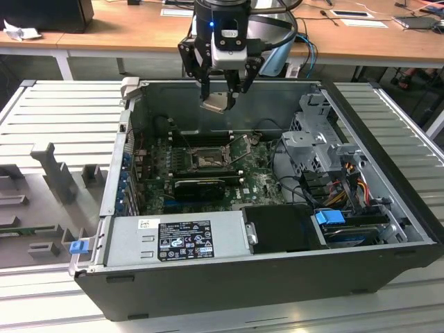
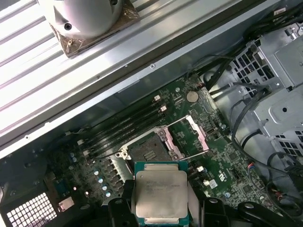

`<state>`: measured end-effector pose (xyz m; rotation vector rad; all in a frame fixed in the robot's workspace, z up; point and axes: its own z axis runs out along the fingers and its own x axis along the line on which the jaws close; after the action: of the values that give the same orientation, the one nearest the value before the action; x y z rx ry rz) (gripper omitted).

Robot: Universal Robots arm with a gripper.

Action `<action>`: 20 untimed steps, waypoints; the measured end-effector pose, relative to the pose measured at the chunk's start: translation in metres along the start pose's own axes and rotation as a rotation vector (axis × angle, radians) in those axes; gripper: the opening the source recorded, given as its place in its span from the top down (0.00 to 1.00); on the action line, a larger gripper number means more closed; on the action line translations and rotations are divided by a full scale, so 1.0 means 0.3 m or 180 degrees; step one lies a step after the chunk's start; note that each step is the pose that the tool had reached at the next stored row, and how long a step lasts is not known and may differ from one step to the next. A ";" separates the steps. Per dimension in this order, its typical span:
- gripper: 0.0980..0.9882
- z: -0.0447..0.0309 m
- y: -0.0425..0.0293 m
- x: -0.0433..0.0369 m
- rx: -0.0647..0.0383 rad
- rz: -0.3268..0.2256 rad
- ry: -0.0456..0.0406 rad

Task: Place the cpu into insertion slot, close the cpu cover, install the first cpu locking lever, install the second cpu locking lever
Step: 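Place the cpu into insertion slot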

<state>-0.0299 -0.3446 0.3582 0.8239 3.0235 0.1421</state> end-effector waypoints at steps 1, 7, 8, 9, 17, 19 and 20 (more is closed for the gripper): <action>0.52 0.000 0.000 0.000 -0.0001 0.0059 -0.0005; 0.52 0.002 0.000 0.000 -0.0004 0.0253 -0.0022; 0.52 0.003 0.000 0.000 -0.0005 0.0305 -0.0027; 0.52 0.003 0.000 0.000 -0.0006 0.0336 -0.0030; 0.52 0.014 -0.001 0.000 -0.0005 0.0376 -0.0031; 0.52 0.017 -0.001 -0.001 -0.0004 0.0399 -0.0032; 0.52 0.018 -0.002 -0.001 -0.0004 0.0425 -0.0035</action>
<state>-0.0298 -0.3447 0.3529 1.0229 2.9571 0.1397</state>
